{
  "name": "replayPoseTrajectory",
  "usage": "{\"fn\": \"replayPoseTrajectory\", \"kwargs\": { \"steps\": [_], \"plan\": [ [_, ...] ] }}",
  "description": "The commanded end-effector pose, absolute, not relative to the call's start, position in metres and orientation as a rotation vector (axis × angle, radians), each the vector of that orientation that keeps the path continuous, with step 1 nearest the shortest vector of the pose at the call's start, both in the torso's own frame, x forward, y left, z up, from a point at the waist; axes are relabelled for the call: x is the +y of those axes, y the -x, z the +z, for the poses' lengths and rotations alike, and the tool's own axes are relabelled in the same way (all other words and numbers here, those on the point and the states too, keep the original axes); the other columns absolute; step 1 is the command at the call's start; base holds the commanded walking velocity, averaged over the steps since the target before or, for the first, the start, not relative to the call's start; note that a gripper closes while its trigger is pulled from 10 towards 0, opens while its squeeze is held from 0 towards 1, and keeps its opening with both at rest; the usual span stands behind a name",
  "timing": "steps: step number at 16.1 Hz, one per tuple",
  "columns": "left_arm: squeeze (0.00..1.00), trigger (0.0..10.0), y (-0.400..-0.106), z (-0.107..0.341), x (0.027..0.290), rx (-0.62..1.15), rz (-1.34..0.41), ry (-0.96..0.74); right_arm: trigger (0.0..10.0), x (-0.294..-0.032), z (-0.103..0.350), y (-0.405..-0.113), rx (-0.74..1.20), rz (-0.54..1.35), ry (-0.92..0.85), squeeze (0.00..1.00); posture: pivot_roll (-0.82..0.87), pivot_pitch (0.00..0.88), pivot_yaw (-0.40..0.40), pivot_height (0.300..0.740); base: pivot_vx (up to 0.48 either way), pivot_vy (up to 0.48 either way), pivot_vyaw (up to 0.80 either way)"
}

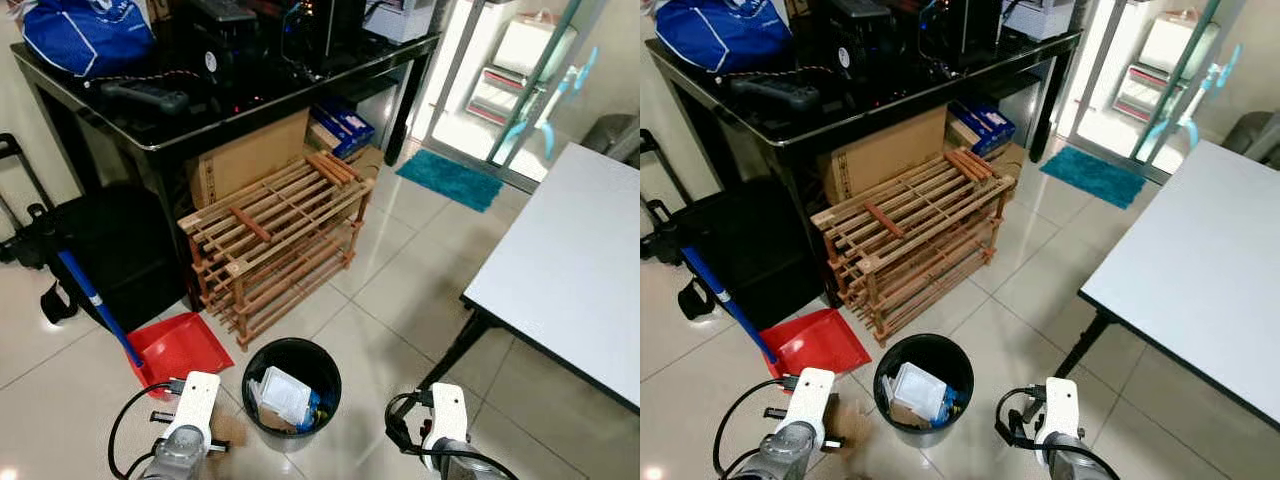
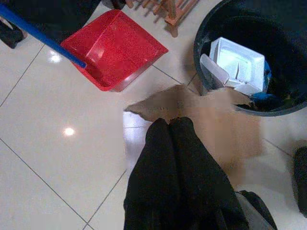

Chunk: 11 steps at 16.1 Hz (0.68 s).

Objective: Picking trash to rubbish bin

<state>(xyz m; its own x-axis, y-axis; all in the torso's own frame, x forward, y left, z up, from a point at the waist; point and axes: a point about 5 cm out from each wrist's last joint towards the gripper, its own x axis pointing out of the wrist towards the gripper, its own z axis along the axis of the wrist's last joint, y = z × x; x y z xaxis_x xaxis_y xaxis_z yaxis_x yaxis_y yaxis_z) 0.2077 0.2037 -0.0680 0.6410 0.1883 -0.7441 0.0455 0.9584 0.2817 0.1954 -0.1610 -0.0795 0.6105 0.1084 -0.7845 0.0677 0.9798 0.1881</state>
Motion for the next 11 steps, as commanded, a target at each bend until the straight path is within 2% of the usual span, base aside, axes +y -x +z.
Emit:
{"fn": "replayPoseTrajectory", "kwargs": {
  "steps": [1,11],
  "plan": [
    [0.0,10.0,-0.2095,-0.0674,0.2016,0.869,0.077,-0.295,10.0,-0.1637,-0.0794,-0.1954,0.918,0.019,-0.208,0.0,-0.04,0.049,-0.095,0.74,0.334,0.0,0.0],
    [0.0,10.0,-0.2088,-0.0677,0.2031,0.875,0.079,-0.302,10.0,-0.1618,-0.0799,-0.1947,0.921,0.025,-0.213,0.0,-0.04,0.049,-0.094,0.74,0.346,0.0,0.0]
  ]
}}
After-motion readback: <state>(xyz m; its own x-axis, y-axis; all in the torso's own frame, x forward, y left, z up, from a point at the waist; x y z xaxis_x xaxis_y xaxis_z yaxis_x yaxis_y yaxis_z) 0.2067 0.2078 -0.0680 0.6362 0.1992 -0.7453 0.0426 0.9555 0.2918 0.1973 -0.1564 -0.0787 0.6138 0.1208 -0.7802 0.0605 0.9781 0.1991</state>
